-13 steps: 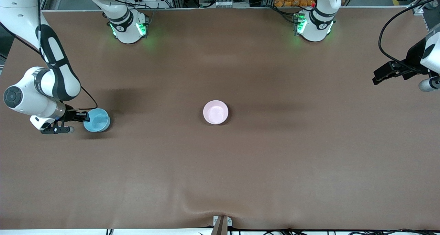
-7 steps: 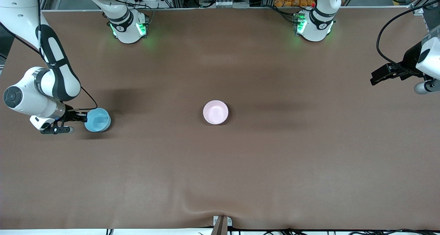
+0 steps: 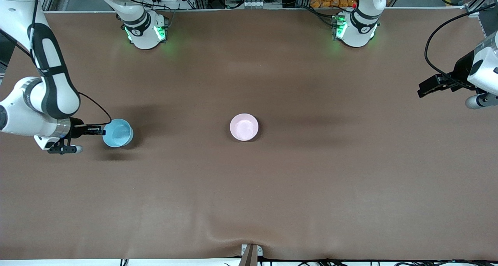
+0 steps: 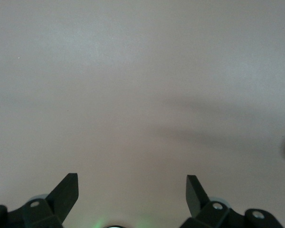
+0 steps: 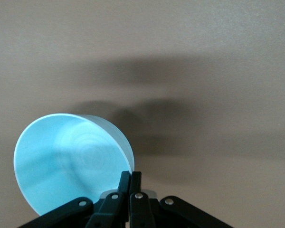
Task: Stack pink and blue bowls on white bowl
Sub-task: 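Carry the blue bowl with the right gripper onto the pink bowl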
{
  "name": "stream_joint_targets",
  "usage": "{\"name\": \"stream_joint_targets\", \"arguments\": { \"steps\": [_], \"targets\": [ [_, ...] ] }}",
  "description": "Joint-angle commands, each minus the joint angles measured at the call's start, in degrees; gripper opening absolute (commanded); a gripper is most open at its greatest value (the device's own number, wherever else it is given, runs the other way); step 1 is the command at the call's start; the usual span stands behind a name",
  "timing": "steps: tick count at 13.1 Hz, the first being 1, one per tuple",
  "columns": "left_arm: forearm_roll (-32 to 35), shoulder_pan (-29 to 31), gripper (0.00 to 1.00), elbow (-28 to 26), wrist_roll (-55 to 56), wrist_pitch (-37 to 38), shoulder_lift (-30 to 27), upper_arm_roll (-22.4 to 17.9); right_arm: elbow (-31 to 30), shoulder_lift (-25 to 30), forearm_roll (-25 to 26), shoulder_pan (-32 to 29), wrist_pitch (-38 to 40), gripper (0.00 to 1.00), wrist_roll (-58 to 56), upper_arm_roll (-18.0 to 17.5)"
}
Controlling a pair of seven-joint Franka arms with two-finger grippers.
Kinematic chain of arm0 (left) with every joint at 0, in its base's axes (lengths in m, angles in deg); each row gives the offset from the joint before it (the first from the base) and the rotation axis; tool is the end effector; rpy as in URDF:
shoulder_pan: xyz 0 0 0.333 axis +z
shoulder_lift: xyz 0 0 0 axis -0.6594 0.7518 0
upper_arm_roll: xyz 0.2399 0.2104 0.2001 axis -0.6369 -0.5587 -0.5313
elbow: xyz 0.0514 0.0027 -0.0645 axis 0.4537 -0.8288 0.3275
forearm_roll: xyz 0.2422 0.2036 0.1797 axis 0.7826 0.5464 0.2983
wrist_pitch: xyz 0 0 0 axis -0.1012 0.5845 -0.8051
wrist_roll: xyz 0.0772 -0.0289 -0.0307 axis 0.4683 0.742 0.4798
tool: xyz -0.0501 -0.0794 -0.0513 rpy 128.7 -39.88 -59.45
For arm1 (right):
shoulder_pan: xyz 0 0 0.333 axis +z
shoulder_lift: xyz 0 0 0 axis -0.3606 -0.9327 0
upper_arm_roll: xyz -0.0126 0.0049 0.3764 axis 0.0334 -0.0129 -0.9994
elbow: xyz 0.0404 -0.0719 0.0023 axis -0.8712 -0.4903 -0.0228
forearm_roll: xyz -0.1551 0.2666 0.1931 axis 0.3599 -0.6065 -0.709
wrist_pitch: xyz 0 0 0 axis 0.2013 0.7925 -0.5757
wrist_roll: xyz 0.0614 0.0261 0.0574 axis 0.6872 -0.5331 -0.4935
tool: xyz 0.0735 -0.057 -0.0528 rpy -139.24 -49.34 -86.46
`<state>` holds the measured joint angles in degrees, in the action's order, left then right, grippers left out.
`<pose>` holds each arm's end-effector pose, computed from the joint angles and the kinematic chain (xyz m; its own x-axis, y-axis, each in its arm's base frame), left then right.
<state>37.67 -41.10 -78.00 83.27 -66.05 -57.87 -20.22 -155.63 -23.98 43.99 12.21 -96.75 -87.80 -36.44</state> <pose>0.5218 -0.0211 0.6552 0.9808 0.1828 -0.0673 0.1819 -0.9831 -0.0194 0.5774 -0.1093 0.3384 0.9783 -0.0212 -0.2059 -0.0644 -0.9765 -0.2058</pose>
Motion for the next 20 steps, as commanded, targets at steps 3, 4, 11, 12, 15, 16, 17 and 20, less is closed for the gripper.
{"name": "stream_joint_targets", "arguments": {
  "steps": [3,4,11,12,15,16,17,20],
  "targets": [
    [-1.03,0.46,1.00,-1.20,-1.03,-1.47,-1.18,0.03,4.00,3.82,-1.30,8.81,7.57,0.00,18.42,-0.78],
    [-1.03,0.46,1.00,-1.20,-1.03,-1.48,-1.09,0.03,6.80,3.82,-1.39,11.88,9.68,0.00,24.38,-0.78],
    [-1.03,0.46,1.00,-1.64,-1.03,-1.56,-1.18,0.03,18.86,-0.65,-7.99,28.59,11.55,0.00,52.09,-0.87],
    [-1.03,0.46,1.00,-1.64,-1.03,-1.56,-1.18,0.03,19.39,-1.53,-7.81,30.53,11.12,0.00,54.48,-0.87],
    [-1.03,0.46,1.00,-2.08,-1.03,-1.56,-1.53,0.03,18.61,-3.73,-7.89,36.94,3.66,0.00,61.33,-0.87],
    [-1.03,0.46,1.00,-2.08,-1.03,-1.56,-1.53,0.03,18.44,-4.69,-7.98,38.96,2.07,0.00,62.84,-0.87],
    [-1.03,0.46,1.00,-2.08,-1.03,-1.56,-1.53,0.03,17.74,-4.79,-7.98,40.81,1.01,0.00,65.81,-0.87],
    [-1.03,0.46,1.00,-1.99,-1.03,-1.56,-1.53,0.03,16.42,-4.70,-8.24,43.63,-0.39,0.00,68.82,-0.87]
  ]
}}
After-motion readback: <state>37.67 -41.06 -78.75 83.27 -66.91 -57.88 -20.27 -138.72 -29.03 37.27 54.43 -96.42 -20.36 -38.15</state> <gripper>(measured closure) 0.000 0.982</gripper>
